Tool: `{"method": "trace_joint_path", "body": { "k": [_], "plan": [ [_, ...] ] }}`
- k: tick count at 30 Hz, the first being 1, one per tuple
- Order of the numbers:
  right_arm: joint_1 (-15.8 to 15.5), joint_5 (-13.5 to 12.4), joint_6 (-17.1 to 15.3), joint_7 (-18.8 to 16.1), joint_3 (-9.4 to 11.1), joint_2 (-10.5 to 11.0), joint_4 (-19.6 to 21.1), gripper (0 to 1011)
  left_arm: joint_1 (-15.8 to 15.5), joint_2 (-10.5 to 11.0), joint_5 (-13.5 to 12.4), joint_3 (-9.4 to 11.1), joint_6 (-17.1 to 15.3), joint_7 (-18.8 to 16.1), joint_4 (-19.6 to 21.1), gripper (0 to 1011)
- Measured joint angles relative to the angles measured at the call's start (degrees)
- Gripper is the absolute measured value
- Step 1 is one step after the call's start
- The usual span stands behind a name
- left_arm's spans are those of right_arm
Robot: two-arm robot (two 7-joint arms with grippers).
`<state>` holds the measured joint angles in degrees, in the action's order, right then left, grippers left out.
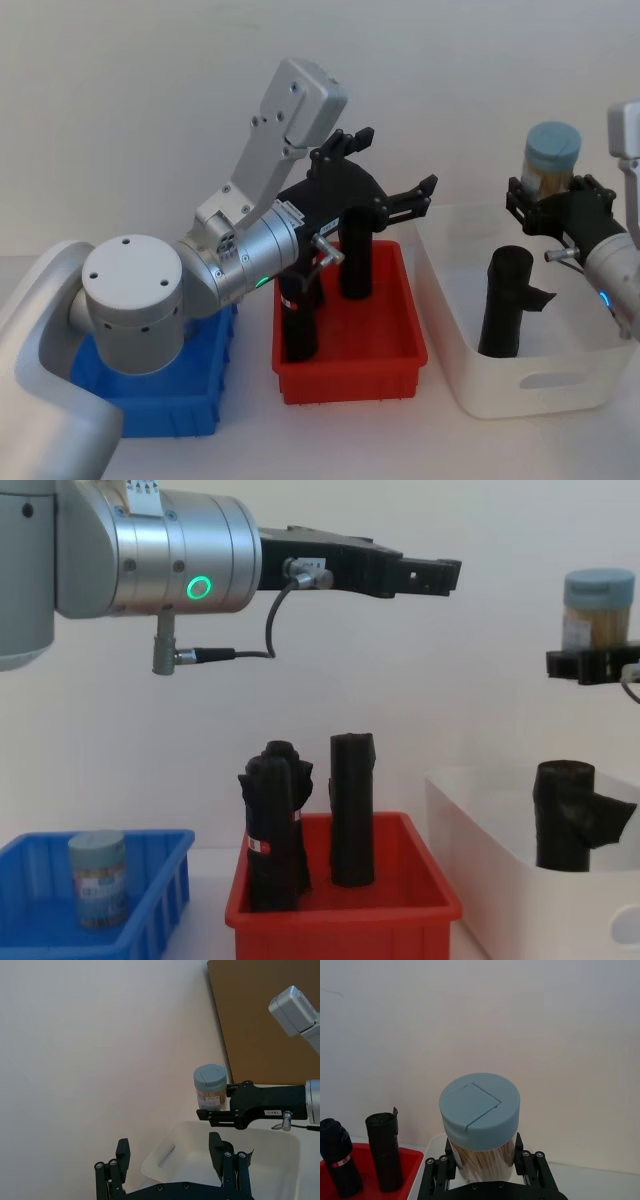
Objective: Pick the cotton swabs from the blue box and place them into the white box.
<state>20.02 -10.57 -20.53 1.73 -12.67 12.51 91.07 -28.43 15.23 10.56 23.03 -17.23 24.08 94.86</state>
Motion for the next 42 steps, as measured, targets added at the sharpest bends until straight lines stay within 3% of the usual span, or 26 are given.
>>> {"method": "trace_joint_path", "body": {
  "k": [5, 15, 17, 22, 29, 42],
  "plan": [
    [1.9, -2.0, -2.2, -0.3, 0.2, -1.0, -2.2, 628, 0.0, 0.0, 0.0, 0.0, 0.0, 0.0, 0.0, 1004],
    [5.6, -1.2, -3.7, -2.9, -0.3, -2.6, -6.7, 636, 0.0, 0.0, 0.0, 0.0, 0.0, 0.0, 0.0, 1004],
    [5.8, -1.1, -3.7, -3.0, -0.3, -2.7, -6.9, 664, 0.0, 0.0, 0.0, 0.0, 0.0, 0.0, 0.0, 1004],
    [6.8, -0.8, -4.0, -3.7, -0.4, -3.1, -8.1, 849, 0.0, 0.0, 0.0, 0.0, 0.0, 0.0, 0.0, 1004],
    [7.5, -0.6, -4.2, -4.3, -0.5, -3.4, -9.0, 1001, 0.0, 0.0, 0.0, 0.0, 0.0, 0.0, 0.0, 1004],
    [8.2, -0.3, -4.5, -4.8, -0.6, -3.7, -9.9, 1001, 0.0, 0.0, 0.0, 0.0, 0.0, 0.0, 0.0, 1004]
  ]
}}
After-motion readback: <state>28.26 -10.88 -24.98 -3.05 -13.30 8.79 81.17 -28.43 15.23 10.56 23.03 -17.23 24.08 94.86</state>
